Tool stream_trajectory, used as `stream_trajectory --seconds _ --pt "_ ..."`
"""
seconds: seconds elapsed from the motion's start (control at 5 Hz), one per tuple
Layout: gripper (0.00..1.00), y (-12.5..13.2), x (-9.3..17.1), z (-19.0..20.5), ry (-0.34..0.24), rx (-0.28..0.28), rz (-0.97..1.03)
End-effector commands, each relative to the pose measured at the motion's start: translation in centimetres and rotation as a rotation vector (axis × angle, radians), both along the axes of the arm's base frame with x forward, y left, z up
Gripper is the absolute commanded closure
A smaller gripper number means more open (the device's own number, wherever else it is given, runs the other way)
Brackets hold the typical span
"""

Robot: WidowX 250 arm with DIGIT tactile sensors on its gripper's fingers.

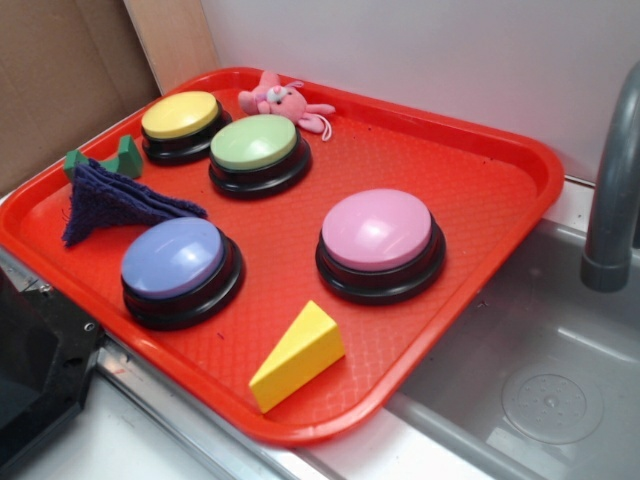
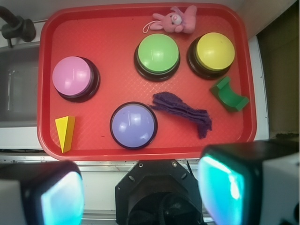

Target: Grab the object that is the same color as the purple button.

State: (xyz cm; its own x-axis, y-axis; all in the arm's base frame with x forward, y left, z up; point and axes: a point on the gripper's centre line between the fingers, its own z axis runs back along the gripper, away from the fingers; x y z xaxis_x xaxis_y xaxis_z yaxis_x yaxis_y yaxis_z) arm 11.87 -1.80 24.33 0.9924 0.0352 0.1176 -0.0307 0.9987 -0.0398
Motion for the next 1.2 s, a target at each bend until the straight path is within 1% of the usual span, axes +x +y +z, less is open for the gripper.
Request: stream_trajectory --seconds 0.0,0.2,0.4,0.6,0.8,1.0 --pt "0.0 0.0 0.0 0.0 0.0 0.0 0.0" --pt "0.0 0.6 1.0 -1.1 0.029 -0.06 0.21" --pt "0.0 1.0 2.0 -3.0 -0.005 -0.109 0.457" --pt "0.0 1.8 3.1 -5.9 -0.031 -0.124 0.706" --pt "0.0 3.2 4.1 -8.6 -0.092 -0.162 0.952" --pt "0.0 4.9 4.5 -11.3 -0.088 -0.109 1.202"
